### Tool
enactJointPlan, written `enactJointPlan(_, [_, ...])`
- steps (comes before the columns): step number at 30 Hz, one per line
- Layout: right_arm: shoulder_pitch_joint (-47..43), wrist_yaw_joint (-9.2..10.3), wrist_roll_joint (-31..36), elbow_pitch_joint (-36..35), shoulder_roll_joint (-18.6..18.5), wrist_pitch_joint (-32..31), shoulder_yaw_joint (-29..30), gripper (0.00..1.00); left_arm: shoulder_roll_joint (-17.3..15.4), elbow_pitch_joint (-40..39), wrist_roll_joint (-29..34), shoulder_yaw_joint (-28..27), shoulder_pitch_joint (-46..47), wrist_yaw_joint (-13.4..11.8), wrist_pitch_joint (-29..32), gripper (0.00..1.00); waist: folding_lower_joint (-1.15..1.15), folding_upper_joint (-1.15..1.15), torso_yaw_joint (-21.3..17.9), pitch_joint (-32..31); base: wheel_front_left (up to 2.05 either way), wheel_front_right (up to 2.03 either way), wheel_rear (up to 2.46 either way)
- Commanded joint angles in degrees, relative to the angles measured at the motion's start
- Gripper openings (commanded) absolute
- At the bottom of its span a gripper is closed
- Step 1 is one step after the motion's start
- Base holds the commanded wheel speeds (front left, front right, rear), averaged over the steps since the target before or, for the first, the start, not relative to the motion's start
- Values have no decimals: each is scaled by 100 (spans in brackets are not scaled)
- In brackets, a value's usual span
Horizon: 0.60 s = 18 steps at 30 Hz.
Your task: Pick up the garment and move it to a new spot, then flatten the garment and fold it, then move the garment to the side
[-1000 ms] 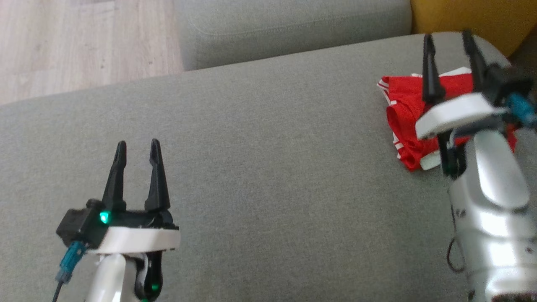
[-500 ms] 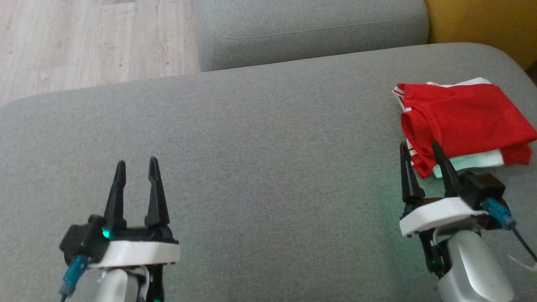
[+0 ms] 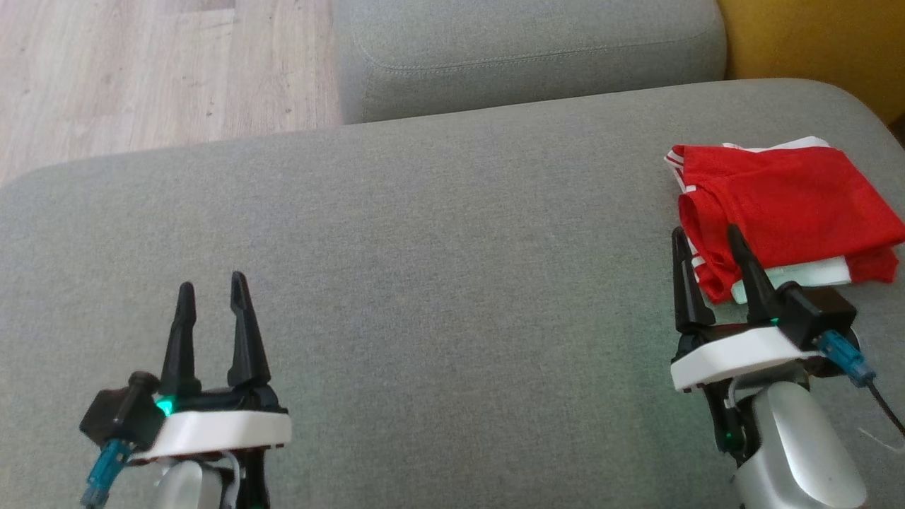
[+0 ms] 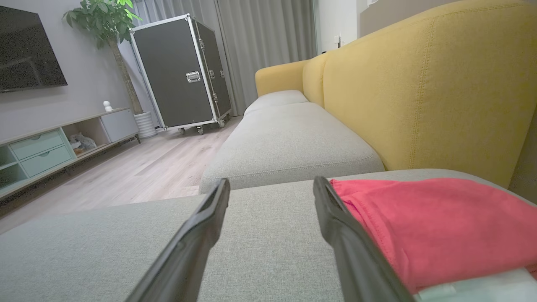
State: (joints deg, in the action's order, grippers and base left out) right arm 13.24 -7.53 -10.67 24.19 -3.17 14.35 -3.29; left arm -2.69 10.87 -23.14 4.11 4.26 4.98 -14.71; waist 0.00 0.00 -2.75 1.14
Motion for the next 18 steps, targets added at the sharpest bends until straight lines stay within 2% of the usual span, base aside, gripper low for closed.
enactJointPlan(1, [66,4,-52,-214,29,64,-156,100,-20,-212,-57,-216,114,-7,-29,100,0,0,-7,-10,0,0,0])
enactJointPlan(18, [9,4,-191,-261,29,64,-219,100,-19,-234,-142,-283,62,-38,-29,100,0,0,-17,-29,0,0,0])
